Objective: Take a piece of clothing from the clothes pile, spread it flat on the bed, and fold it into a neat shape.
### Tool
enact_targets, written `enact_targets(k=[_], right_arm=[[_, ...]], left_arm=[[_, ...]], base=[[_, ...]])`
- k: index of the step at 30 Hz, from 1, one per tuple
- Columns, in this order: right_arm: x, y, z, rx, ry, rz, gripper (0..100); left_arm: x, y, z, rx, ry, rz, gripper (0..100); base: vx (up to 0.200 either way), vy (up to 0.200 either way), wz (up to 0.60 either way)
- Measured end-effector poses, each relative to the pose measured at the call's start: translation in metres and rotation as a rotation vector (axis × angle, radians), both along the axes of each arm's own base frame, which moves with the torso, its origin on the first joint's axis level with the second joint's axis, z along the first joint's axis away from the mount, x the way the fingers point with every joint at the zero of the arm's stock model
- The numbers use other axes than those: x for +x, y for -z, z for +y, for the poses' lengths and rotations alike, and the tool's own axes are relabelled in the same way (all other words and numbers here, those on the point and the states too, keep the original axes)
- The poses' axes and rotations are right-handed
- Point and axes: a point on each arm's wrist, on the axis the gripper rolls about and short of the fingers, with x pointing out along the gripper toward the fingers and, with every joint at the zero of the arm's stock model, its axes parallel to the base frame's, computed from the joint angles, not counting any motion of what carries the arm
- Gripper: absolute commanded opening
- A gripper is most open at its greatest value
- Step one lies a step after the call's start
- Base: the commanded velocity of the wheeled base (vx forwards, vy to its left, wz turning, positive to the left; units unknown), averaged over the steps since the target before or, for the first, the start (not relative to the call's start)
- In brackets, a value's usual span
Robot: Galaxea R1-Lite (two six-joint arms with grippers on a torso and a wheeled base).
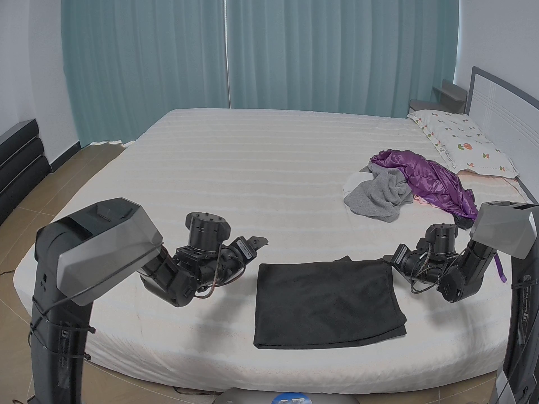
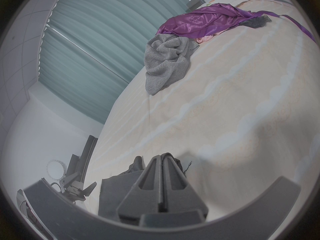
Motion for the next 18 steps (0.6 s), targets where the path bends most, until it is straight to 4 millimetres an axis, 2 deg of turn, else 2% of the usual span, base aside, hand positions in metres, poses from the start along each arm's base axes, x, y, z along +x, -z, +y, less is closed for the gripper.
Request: enact_targets(k=[6, 12, 13, 18], right_arm=[[-0.002, 0.002, -0.001, 0.004, 0.004, 0.006, 0], [-0.003, 0.002, -0.001, 0.004, 0.006, 0.009, 0], [-0.003, 0.002, -0.001, 0.004, 0.006, 0.009, 0], [-0.002, 0.003, -0.001, 0.004, 0.006, 0.006, 0]], left_arm=[[0.007, 0.015, -0.026, 0.021, 0.029, -0.008, 100], [0.012, 0.029, -0.036, 0.085, 0.012, 0.002, 100], [0.013, 0.030, -0.037, 0.088, 0.013, 0.007, 0], [0.017, 0.034, -0.041, 0.103, 0.013, 0.031, 0]], base=[[0.000, 0.000, 0.00], [0.000, 0.000, 0.00], [0.000, 0.000, 0.00], [0.000, 0.000, 0.00]])
